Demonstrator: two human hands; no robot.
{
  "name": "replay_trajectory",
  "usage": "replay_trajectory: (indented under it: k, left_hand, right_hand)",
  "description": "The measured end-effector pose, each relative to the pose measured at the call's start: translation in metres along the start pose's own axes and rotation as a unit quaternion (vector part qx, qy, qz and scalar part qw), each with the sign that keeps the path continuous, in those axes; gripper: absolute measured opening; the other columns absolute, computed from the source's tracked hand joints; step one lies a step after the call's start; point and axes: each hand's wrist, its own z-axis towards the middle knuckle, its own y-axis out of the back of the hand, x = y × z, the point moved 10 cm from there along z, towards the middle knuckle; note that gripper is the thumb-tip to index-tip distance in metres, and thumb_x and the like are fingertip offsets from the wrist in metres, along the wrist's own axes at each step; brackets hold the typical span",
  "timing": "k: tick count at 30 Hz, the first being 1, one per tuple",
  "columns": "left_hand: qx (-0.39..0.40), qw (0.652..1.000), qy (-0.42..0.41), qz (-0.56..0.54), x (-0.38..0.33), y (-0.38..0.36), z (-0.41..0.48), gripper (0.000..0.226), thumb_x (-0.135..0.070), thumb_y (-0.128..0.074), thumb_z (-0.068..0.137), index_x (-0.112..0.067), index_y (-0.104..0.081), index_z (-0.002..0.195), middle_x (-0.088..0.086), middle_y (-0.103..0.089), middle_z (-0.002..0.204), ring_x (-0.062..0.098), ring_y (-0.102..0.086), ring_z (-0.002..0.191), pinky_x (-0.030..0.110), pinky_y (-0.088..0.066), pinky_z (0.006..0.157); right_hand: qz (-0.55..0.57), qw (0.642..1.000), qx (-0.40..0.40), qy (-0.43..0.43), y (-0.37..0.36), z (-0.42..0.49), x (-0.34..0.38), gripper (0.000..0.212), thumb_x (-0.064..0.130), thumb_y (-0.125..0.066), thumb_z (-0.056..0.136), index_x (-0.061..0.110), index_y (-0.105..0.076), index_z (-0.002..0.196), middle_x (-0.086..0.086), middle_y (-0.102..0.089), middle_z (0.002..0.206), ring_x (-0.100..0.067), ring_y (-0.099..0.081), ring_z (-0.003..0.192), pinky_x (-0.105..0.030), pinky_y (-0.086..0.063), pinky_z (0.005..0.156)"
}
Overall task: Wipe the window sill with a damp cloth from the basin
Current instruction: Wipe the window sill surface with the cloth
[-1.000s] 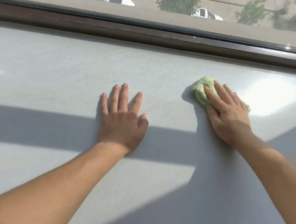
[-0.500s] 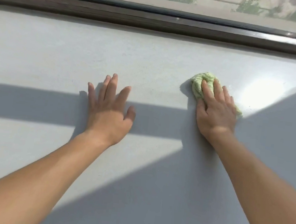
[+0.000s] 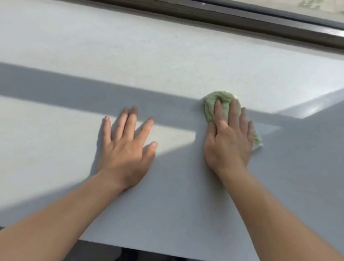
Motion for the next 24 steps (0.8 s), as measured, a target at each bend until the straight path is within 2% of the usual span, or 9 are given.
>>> replay_trajectory:
  k: [3,6,8,11,13,15,19,21,24]
  left_hand:
    - [-0.001,1.000,0.000,-0.010,0.000,0.002,0.002,0.061,-0.055,-0.019,0.095,-0.037,-0.020,0.153,0.006,-0.005,0.166,0.017,0.004,0.152,0.052,0.008,0.120]
    - [0.002,1.000,0.002,-0.010,0.002,0.003,0.003,0.061,-0.057,-0.016,0.095,-0.038,-0.018,0.153,0.006,-0.002,0.166,0.016,0.006,0.152,0.051,0.009,0.120]
    - [0.002,1.000,0.001,-0.006,0.001,0.003,0.003,0.061,-0.056,-0.015,0.095,-0.037,-0.016,0.153,0.006,-0.002,0.166,0.016,0.006,0.151,0.051,0.009,0.120]
    - [0.003,1.000,-0.001,-0.003,0.001,0.003,0.003,0.061,-0.056,-0.015,0.095,-0.037,-0.016,0.153,0.006,-0.002,0.166,0.016,0.006,0.151,0.052,0.009,0.120]
    - [0.002,1.000,-0.002,-0.003,0.002,0.004,0.003,0.062,-0.057,-0.015,0.095,-0.037,-0.016,0.153,0.007,-0.003,0.166,0.017,0.005,0.152,0.052,0.009,0.120]
    - [0.003,1.000,-0.002,-0.003,0.002,0.004,0.003,0.062,-0.057,-0.016,0.095,-0.036,-0.017,0.153,0.008,-0.004,0.166,0.017,0.005,0.152,0.053,0.008,0.120]
    - [0.008,1.000,-0.009,-0.007,0.005,0.004,0.001,0.063,-0.057,-0.017,0.094,-0.036,-0.018,0.153,0.008,-0.004,0.166,0.018,0.005,0.152,0.053,0.009,0.120]
    - [0.009,1.000,-0.009,-0.009,0.007,0.005,0.001,0.063,-0.056,-0.018,0.094,-0.036,-0.018,0.153,0.008,-0.003,0.166,0.018,0.005,0.152,0.053,0.010,0.119]
    - [0.016,1.000,-0.013,-0.009,0.006,0.004,0.002,0.062,-0.055,-0.020,0.095,-0.035,-0.017,0.153,0.009,-0.001,0.166,0.019,0.007,0.152,0.055,0.013,0.118]
  right_hand:
    - [-0.010,0.991,0.015,0.132,-0.014,-0.068,0.036,0.054,0.037,-0.037,0.099,0.038,-0.029,0.152,0.000,-0.019,0.165,-0.029,-0.013,0.152,-0.046,-0.008,0.122]
    - [-0.034,0.967,0.065,0.243,-0.018,-0.097,0.032,0.052,0.040,-0.038,0.098,0.039,-0.035,0.151,0.003,-0.024,0.163,-0.026,-0.017,0.152,-0.045,-0.011,0.122]
    - [-0.037,0.976,0.068,0.205,-0.011,-0.078,0.008,0.052,0.039,-0.036,0.100,0.043,-0.030,0.151,0.007,-0.017,0.165,-0.023,-0.013,0.153,-0.042,-0.007,0.123]
    - [0.002,0.998,0.032,0.061,-0.001,-0.063,-0.012,0.054,0.036,-0.034,0.101,0.043,-0.021,0.153,0.008,-0.007,0.166,-0.022,-0.004,0.153,-0.040,0.001,0.123]
    - [0.001,0.999,0.010,0.050,-0.006,-0.092,0.008,0.056,0.035,-0.036,0.100,0.039,-0.023,0.154,0.003,-0.010,0.166,-0.025,-0.005,0.153,-0.044,-0.001,0.123]
    - [-0.010,0.991,0.021,0.132,-0.020,-0.139,0.036,0.056,0.036,-0.039,0.098,0.037,-0.028,0.153,0.000,-0.016,0.166,-0.028,-0.009,0.153,-0.049,-0.008,0.123]
    - [-0.040,0.945,0.063,0.320,-0.031,-0.191,0.049,0.052,0.037,-0.043,0.099,0.037,-0.037,0.150,0.001,-0.027,0.162,-0.029,-0.019,0.151,-0.050,-0.017,0.121]
    - [-0.054,0.955,0.055,0.286,-0.022,-0.170,0.030,0.051,0.038,-0.041,0.099,0.039,-0.037,0.150,0.003,-0.026,0.163,-0.028,-0.019,0.151,-0.047,-0.015,0.122]
    - [-0.009,0.997,0.026,0.072,-0.007,-0.137,-0.010,0.054,0.035,-0.039,0.099,0.040,-0.030,0.152,0.005,-0.015,0.165,-0.027,-0.011,0.153,-0.044,-0.006,0.123]
